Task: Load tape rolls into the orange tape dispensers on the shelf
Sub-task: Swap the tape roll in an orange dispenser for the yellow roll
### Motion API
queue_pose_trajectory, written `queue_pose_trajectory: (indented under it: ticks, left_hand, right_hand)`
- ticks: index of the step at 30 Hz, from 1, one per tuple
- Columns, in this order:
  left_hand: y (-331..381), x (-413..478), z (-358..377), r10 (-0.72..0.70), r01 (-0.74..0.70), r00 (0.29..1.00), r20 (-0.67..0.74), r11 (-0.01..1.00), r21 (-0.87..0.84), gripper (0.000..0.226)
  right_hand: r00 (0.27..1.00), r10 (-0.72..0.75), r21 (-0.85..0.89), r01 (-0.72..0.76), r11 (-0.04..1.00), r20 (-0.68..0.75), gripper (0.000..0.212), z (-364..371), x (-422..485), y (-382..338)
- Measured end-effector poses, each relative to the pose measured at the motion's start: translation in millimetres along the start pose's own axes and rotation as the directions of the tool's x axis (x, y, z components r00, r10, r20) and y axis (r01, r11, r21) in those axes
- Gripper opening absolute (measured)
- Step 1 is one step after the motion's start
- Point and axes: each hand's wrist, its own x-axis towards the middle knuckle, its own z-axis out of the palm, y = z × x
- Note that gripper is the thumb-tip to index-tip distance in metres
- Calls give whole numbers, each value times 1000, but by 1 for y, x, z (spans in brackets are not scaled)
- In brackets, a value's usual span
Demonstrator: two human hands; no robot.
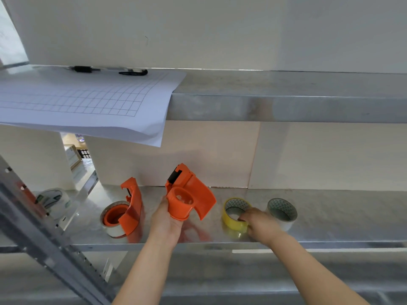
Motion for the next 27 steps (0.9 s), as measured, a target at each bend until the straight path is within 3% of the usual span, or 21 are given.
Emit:
queue_pose_trajectory:
  ticks: [2,3,5,6,8,10,12,15,20,22,25,27]
  left_hand:
    - [1,-1,-1,1,-1,1000,9,1000,18,29]
    - [1,-1,-1,8,-8,1000,12,999,34,30]
    - [3,0,-2,27,-28,999,17,997,67,31]
    - [3,0,-2,41,-42,999,13,996,80,30]
    - [3,1,-1,76,-75,997,-1,991,112,27]
    - [3,3,3,100,-100,995,5,984,146,28]
    - [2,3,7,105,-111,994,40,973,204,32]
    - [-1,1,15,121,-154,986,118,933,324,43]
    - [-2,-5,29,131,-235,964,233,828,509,52]
    - [1,-8,35,124,-259,953,275,806,532,54]
    - [7,-14,46,118,-312,923,367,788,531,55]
    - [11,-16,52,128,-368,896,424,748,552,44]
  right_hand:
    - [999,36,-14,-37,999,-17,32,-6,1,-5]
    - [996,69,65,-66,996,-55,25,-10,1,-8]
    - [969,204,418,-130,899,-138,10,-21,1,-14]
    - [933,323,632,-155,759,-160,17,-28,2,-16]
    - [855,505,955,-40,295,-120,17,-45,2,-21]
    - [886,462,986,107,-125,-38,11,-62,1,-30]
    - [935,349,928,180,-327,-59,11,-79,1,-42]
    - [965,237,916,190,-354,-108,23,-92,3,-64]
    - [982,144,986,136,-97,-122,22,-88,-1,-89]
    - [985,126,990,126,-58,-118,16,-84,-4,-95]
    - [993,89,972,97,-216,-79,11,-85,-2,-102]
    - [991,117,951,102,-291,-70,8,-91,2,-104]
